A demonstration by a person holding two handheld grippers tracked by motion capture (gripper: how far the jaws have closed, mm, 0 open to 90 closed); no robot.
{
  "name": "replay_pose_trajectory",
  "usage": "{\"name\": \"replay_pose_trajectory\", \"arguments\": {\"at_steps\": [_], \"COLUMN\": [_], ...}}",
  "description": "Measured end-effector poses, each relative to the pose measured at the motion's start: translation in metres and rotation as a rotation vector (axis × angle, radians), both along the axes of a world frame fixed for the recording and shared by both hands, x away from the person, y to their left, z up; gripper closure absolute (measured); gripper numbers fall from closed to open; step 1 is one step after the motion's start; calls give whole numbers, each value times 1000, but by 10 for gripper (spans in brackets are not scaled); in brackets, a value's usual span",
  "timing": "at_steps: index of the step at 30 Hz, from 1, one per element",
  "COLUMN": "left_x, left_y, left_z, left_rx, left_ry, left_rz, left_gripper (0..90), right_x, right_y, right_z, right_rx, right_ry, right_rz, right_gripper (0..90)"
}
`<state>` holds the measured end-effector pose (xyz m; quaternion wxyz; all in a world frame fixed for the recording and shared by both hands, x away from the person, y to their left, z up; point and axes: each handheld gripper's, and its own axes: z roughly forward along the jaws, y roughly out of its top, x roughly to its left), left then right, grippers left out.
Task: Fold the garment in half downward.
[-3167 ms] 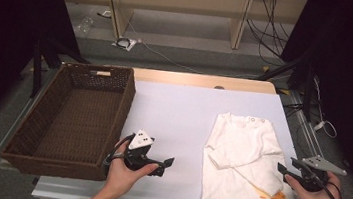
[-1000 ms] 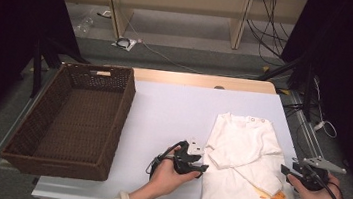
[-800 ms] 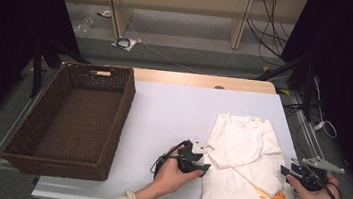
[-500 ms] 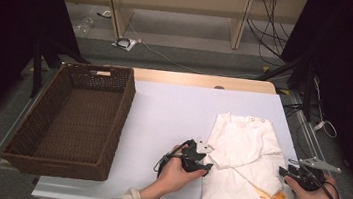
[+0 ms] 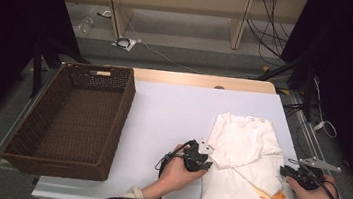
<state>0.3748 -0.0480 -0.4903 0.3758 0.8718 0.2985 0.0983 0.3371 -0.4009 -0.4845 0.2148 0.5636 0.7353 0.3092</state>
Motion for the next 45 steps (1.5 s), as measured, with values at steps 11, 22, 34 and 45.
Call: {"name": "replay_pose_trajectory", "arguments": {"at_steps": [11,22,34,45], "left_x": [-3,-3,-4,-5], "left_y": [-2,8,14,22], "left_z": [0,8,12,17], "left_rx": [-46,-65,-69,-54], "left_ry": [57,58,61,68], "left_rz": [65,74,73,71], "left_gripper": [872,877,878,877], "right_x": [0,-2,-2,-1], "right_y": [3,7,9,16], "right_z": [0,5,6,6], "right_rx": [9,-20,-42,-47], "right_ry": [-4,-13,-9,2], "right_rz": [4,4,15,25], "right_gripper": [891,893,893,891]}}
